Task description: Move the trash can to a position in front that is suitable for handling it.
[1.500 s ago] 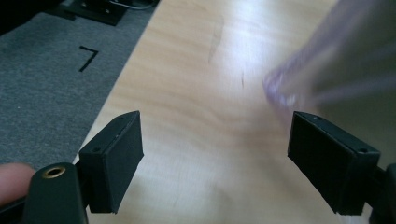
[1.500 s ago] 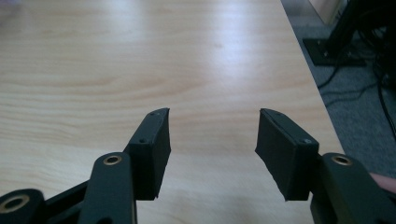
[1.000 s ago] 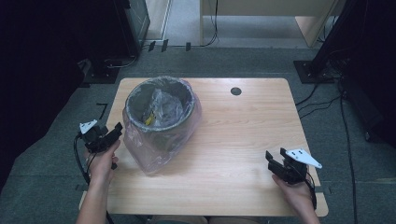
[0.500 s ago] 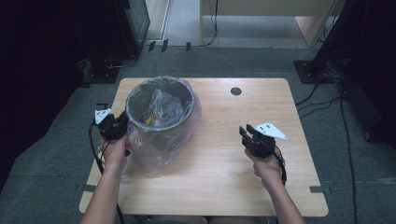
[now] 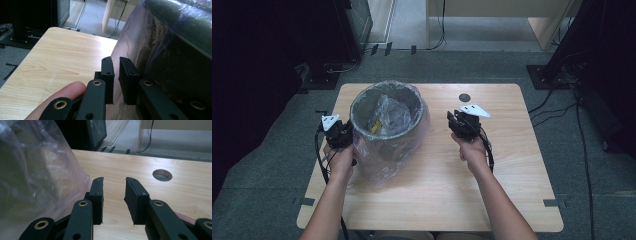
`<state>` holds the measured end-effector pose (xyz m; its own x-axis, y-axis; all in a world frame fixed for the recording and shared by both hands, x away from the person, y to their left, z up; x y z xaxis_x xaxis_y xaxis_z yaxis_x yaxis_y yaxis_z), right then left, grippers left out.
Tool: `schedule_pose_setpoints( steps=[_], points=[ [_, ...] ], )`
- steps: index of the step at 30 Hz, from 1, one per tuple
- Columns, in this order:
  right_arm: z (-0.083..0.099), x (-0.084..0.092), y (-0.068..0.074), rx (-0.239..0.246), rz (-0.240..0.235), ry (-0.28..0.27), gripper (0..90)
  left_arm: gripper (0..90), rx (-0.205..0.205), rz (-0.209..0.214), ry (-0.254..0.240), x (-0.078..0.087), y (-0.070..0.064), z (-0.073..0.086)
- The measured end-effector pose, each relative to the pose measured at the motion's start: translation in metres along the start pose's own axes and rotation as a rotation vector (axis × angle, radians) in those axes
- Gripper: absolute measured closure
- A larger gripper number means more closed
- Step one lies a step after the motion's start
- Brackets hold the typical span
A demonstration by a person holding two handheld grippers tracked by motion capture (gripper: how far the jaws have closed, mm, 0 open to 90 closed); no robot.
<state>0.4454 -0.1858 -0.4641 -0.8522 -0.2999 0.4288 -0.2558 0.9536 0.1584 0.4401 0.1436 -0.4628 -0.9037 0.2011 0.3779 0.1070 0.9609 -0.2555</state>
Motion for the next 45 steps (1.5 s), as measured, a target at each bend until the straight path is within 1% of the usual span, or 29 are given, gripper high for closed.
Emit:
schedule_pose_setpoints(
  steps=[2,3,5,6,8,9,12,13,14,15,18,19,20,21,22,23,24,27,30,31,33,34,35,36,37,40,42,44,45],
  points=[
    [-0.001,-0.003,0.003,-0.006,-0.012,-0.001,73.7,82.0,-0.003,0.01,0.003,-0.001,-0.004,0.001],
    [-0.004,-0.01,0.008,-0.015,-0.021,0.003,75.2,82.1,-0.005,0.012,0.005,-0.001,-0.005,0.001],
    [-0.005,-0.012,0.01,-0.016,-0.023,0.005,75.2,82.2,-0.01,0.019,0.009,-0.001,-0.009,0.002],
    [-0.01,-0.017,0.016,-0.011,-0.027,0.01,75.4,82.3,-0.01,0.023,0.011,-0.002,-0.012,0.003],
    [-0.012,-0.018,0.018,-0.009,-0.028,0.01,75.5,82.4,-0.009,0.031,0.012,-0.003,-0.016,0.004],
    [-0.017,-0.022,0.022,-0.02,-0.029,0.004,75.7,82.4,-0.014,0.04,0.015,-0.004,-0.022,0.005],
    [-0.022,-0.026,0.028,-0.019,-0.032,0.002,75.7,82.4,-0.028,0.055,0.023,-0.005,-0.031,0.007],
    [-0.022,-0.026,0.028,-0.019,-0.032,0.002,75.7,82.4,-0.028,0.055,0.023,-0.005,-0.031,0.007],
    [-0.022,-0.027,0.031,0.0,-0.038,0.0,75.7,82.4,-0.034,0.065,0.024,-0.006,-0.037,0.008],
    [-0.022,-0.027,0.031,0.0,-0.038,0.0,75.7,82.6,-0.034,0.065,0.024,-0.006,-0.037,0.008],
    [-0.021,-0.025,0.03,0.015,-0.036,-0.006,79.1,85.3,-0.053,0.057,0.022,-0.006,-0.044,0.01],
    [-0.021,-0.023,0.028,0.003,-0.055,-0.011,81.8,86.4,-0.047,0.085,0.029,-0.006,-0.05,0.011],
    [-0.021,-0.023,0.028,0.003,-0.055,-0.011,81.8,87.4,-0.047,0.085,0.029,-0.006,-0.05,0.011],
    [-0.021,-0.022,0.027,-0.005,-0.07,-0.016,82.7,87.4,-0.058,0.1,0.033,-0.006,-0.054,0.012],
    [-0.02,-0.018,0.026,-0.018,-0.107,-0.035,86.9,90.0,-0.069,0.115,0.033,-0.005,-0.06,0.014],
    [-0.02,-0.018,0.026,-0.018,-0.107,-0.035,86.9,90.0,-0.069,0.115,0.033,-0.005,-0.06,0.014],
    [-0.019,-0.016,0.026,-0.026,-0.121,-0.041,89.3,90.0,-0.071,0.123,0.038,-0.004,-0.063,0.015],
    [-0.014,-0.009,0.022,-0.031,-0.119,-0.05,90.0,90.0,-0.076,0.133,0.043,-0.002,-0.07,0.017],
    [-0.008,0.002,0.018,-0.025,-0.109,-0.053,90.0,90.0,-0.084,0.134,0.049,0.002,-0.077,0.02],
    [-0.004,0.01,0.016,-0.029,-0.096,-0.056,90.0,90.0,-0.094,0.135,0.053,0.005,-0.082,0.023],
    [-0.003,0.013,0.014,-0.029,-0.093,-0.055,90.0,90.0,-0.1,0.135,0.059,0.007,-0.085,0.024],
    [0.001,0.023,0.011,-0.024,-0.08,-0.053,90.0,90.0,-0.112,0.14,0.062,0.011,-0.092,0.027],
    [0.001,0.023,0.011,-0.024,-0.08,-0.053,90.0,90.0,-0.112,0.14,0.062,0.011,-0.092,0.027],
    [0.005,0.033,0.008,-0.022,-0.067,-0.054,90.0,90.0,-0.117,0.143,0.062,0.013,-0.095,0.029],
    [0.005,0.033,0.008,-0.022,-0.067,-0.054,90.0,90.0,-0.125,0.15,0.066,0.016,-0.098,0.031],
    [0.012,0.05,0.003,-0.026,-0.052,-0.054,90.0,90.0,-0.139,0.165,0.079,0.024,-0.108,0.037],
    [0.019,0.065,0.0,-0.009,-0.036,-0.056,90.0,90.0,-0.147,0.171,0.082,0.031,-0.116,0.042],
    [0.02,0.069,-0.001,-0.008,-0.032,-0.059,90.0,90.0,-0.151,0.177,0.082,0.034,-0.119,0.045],
    [0.025,0.079,-0.004,-0.011,-0.028,-0.065,90.0,90.0,-0.156,0.183,0.083,0.038,-0.123,0.047]
  ],
)
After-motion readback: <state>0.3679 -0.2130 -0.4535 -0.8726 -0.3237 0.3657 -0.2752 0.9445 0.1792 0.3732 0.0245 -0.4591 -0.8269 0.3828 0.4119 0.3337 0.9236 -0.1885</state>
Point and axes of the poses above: each handheld gripper's, and its own axes: x roughly backward along the jaws, z roughly out of its underside, y roughly to its left, the point moved 9 cm from there along -x, roughly forward along the jaws
